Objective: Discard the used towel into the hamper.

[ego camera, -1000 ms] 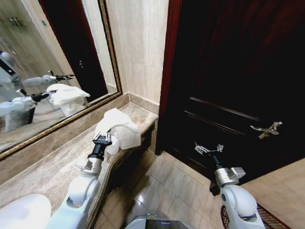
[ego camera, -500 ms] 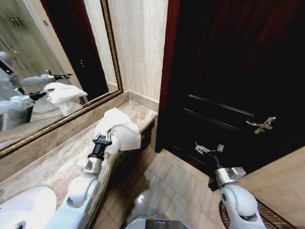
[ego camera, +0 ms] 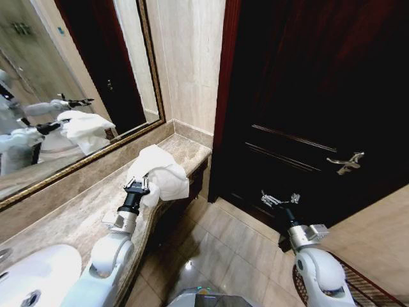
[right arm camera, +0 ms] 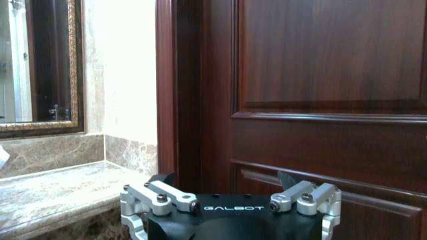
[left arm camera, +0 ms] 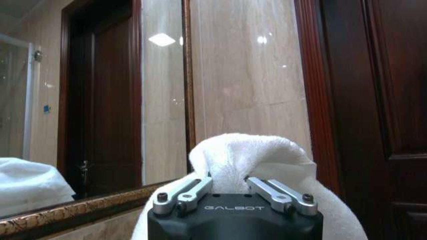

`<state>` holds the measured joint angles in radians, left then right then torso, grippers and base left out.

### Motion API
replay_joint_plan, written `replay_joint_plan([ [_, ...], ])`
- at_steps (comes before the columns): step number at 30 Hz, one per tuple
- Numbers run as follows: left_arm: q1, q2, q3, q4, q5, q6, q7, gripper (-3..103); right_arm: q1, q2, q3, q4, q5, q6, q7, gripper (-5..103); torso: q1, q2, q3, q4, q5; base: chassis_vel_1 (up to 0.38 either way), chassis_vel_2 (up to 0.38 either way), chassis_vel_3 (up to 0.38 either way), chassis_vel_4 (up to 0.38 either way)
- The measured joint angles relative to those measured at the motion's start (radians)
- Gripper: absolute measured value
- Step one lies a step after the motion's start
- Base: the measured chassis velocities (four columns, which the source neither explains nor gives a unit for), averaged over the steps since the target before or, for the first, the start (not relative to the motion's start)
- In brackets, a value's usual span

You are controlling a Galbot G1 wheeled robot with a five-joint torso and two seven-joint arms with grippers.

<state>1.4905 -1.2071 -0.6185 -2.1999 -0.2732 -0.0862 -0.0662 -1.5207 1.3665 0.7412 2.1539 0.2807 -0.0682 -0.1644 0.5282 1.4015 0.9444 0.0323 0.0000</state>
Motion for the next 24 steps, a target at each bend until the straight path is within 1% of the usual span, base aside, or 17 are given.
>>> replay_joint_plan([
  [12, 0.004, -0.003, -0.001, -0.001, 0.005, -0.006, 0.001, 8, 0.000, 0.000, -0.001, 0.001, 0.000, 0.000, -0.001, 100, 0.000, 0.000, 0.000, 0.0000, 0.0000, 0.022, -0.065, -0.056, 0.017],
  [24, 0.008, -0.006, -0.005, -0.007, 0.007, -0.008, 0.001, 8, -0.002, -0.004, 0.001, 0.001, 0.004, 0.005, -0.002, 100, 0.000, 0.000, 0.000, -0.0001, 0.0000, -0.012, -0.107, -0.105, -0.022],
])
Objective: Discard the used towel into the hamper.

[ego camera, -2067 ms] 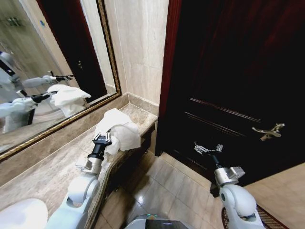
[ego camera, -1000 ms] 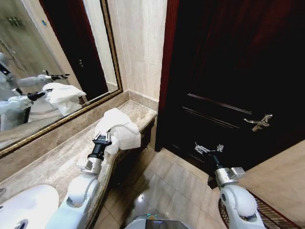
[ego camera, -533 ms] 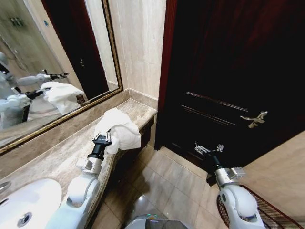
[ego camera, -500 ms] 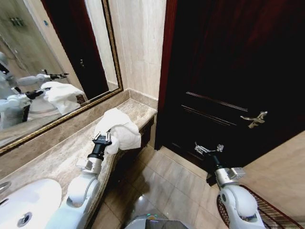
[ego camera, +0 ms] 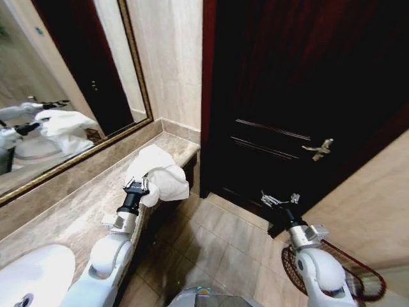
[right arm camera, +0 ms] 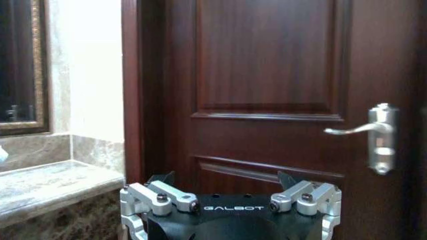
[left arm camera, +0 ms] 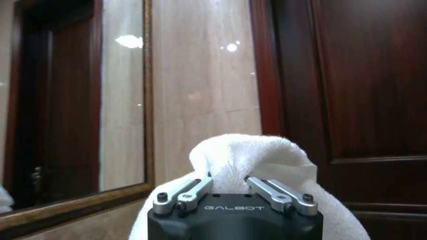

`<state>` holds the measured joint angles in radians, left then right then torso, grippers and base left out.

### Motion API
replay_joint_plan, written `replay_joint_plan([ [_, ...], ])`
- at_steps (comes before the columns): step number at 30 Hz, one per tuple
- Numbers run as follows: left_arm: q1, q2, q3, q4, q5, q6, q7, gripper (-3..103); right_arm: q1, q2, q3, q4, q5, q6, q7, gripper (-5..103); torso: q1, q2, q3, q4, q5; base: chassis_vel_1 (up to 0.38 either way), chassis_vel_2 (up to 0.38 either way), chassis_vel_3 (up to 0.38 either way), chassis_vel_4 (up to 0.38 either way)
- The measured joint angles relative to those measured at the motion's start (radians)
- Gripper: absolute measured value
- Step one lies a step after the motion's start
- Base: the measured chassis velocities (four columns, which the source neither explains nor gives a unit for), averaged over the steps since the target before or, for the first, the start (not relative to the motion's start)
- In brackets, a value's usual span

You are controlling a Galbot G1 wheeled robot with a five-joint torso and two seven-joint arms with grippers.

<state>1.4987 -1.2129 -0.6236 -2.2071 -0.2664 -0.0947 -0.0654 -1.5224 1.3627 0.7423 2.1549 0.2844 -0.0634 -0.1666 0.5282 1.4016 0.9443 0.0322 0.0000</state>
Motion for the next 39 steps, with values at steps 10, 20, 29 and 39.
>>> replay_joint_plan([
  [10, 0.000, -0.005, 0.003, 0.003, 0.008, -0.002, 0.001, 8, -0.003, -0.003, 0.008, -0.006, 0.006, 0.008, -0.001, 100, 0.000, 0.000, 0.000, 0.0000, 0.0001, -0.030, -0.119, -0.104, -0.029],
  [20, -0.001, -0.007, 0.004, 0.003, 0.008, -0.004, 0.002, 8, -0.004, -0.003, 0.010, -0.006, 0.007, 0.009, -0.001, 100, 0.000, 0.000, 0.000, 0.0001, 0.0000, -0.018, -0.118, -0.128, -0.036],
  [29, 0.002, -0.011, 0.003, 0.006, 0.012, -0.011, 0.003, 8, -0.009, -0.002, 0.014, -0.003, 0.008, 0.011, -0.002, 100, 0.000, 0.000, 0.000, 0.0001, 0.0000, -0.049, -0.129, -0.124, -0.037],
  [39, -0.001, -0.011, 0.005, 0.006, 0.012, -0.011, 0.004, 8, -0.012, -0.001, 0.020, 0.002, 0.011, 0.012, -0.002, 100, 0.000, 0.000, 0.000, 0.0000, 0.0001, -0.038, -0.134, -0.125, -0.058],
])
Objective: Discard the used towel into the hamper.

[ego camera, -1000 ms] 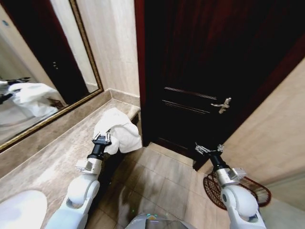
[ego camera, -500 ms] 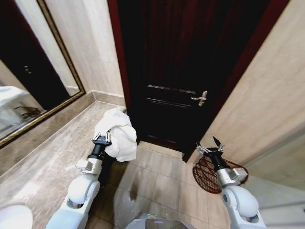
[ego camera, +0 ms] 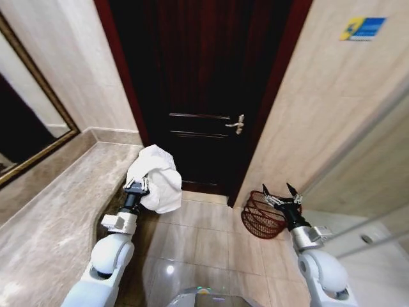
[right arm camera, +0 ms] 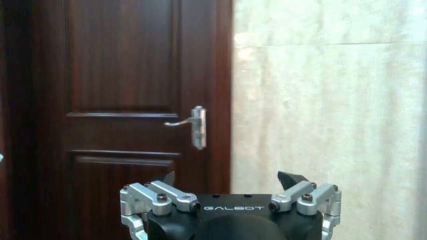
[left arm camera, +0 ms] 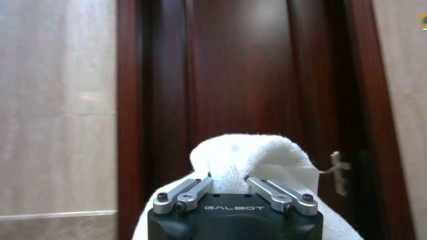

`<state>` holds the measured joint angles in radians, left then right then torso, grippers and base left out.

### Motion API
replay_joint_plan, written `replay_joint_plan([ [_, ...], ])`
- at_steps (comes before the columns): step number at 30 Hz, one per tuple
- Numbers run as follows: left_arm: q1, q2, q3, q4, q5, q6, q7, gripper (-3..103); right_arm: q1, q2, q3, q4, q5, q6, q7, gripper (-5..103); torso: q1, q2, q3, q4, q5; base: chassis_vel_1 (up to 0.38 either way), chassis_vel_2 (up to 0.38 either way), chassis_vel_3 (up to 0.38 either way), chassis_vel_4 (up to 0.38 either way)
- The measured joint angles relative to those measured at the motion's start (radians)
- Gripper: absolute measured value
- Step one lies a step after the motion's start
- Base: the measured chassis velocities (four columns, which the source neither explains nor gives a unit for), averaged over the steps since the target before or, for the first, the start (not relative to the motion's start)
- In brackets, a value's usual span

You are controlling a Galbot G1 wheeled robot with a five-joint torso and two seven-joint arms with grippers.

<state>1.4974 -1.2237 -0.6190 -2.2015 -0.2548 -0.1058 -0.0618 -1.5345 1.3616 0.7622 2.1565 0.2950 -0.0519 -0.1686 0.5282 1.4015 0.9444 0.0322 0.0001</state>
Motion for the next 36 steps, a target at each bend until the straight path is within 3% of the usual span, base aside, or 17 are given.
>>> replay_joint_plan([
  [36, 0.006, -0.009, 0.004, 0.000, 0.017, -0.001, 0.006, 8, -0.012, -0.012, 0.023, -0.015, 0.018, 0.032, -0.004, 100, 0.000, 0.000, 0.000, 0.0001, -0.0001, -0.056, -0.126, -0.126, -0.052],
])
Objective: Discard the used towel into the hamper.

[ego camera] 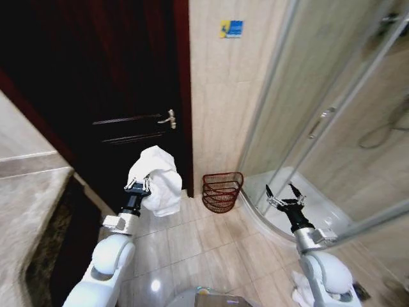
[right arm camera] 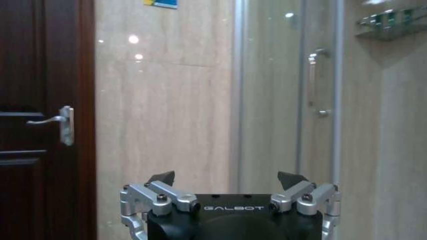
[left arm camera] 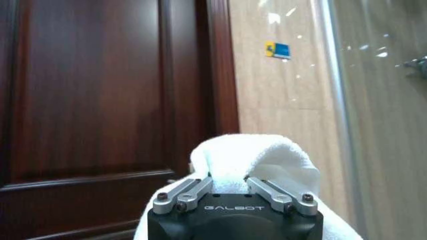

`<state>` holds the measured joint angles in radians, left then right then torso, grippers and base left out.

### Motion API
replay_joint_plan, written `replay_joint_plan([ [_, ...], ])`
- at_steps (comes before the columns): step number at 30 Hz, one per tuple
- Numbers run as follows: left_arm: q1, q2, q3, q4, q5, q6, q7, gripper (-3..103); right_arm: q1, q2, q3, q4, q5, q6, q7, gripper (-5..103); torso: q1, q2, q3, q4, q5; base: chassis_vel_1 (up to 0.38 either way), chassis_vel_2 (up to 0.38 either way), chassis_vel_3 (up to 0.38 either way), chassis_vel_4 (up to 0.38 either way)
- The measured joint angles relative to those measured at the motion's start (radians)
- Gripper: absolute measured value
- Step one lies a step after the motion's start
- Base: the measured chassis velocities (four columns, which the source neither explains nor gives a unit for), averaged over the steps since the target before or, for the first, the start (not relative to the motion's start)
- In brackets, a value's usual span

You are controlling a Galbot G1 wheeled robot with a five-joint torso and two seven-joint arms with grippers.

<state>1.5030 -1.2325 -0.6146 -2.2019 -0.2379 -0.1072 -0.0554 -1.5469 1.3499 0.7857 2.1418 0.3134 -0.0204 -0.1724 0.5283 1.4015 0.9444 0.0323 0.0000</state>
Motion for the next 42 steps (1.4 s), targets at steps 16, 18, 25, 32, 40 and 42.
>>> replay_joint_plan([
  [16, -0.002, -0.013, 0.012, 0.005, -0.001, -0.001, -0.009, 8, 0.000, 0.004, -0.003, -0.013, 0.022, 0.034, 0.042, 100, 0.000, 0.000, 0.000, 0.0001, 0.0000, -0.021, -0.053, -0.051, -0.024],
  [18, -0.002, -0.012, 0.012, 0.005, -0.001, -0.001, -0.009, 8, 0.000, 0.003, 0.000, -0.016, 0.021, 0.035, 0.046, 100, 0.000, 0.000, 0.000, 0.0001, 0.0000, 0.000, 0.000, 0.000, 0.000],
  [25, -0.003, -0.013, 0.014, 0.008, -0.001, -0.005, 0.001, 8, 0.002, 0.001, 0.008, -0.024, 0.019, 0.040, 0.066, 100, 0.000, 0.000, 0.000, 0.0001, 0.0000, 0.000, 0.000, 0.000, 0.000],
  [32, -0.003, -0.015, 0.016, 0.011, 0.003, -0.009, 0.006, 8, -0.001, -0.002, 0.016, -0.028, 0.020, 0.047, 0.069, 100, 0.000, 0.000, 0.000, 0.0001, 0.0001, 0.000, 0.000, 0.000, 0.000],
  [40, -0.004, -0.014, 0.016, 0.010, 0.003, -0.008, 0.006, 8, -0.002, -0.003, 0.018, -0.027, 0.023, 0.047, 0.069, 100, 0.000, 0.000, 0.000, 0.0000, 0.0000, -0.004, 0.005, 0.005, -0.007],
  [42, -0.004, -0.014, 0.017, 0.010, 0.003, -0.008, 0.006, 8, -0.003, -0.003, 0.018, -0.027, 0.025, 0.048, 0.068, 100, 0.000, 0.000, 0.000, 0.0000, 0.0000, -0.024, 0.025, 0.028, -0.021],
])
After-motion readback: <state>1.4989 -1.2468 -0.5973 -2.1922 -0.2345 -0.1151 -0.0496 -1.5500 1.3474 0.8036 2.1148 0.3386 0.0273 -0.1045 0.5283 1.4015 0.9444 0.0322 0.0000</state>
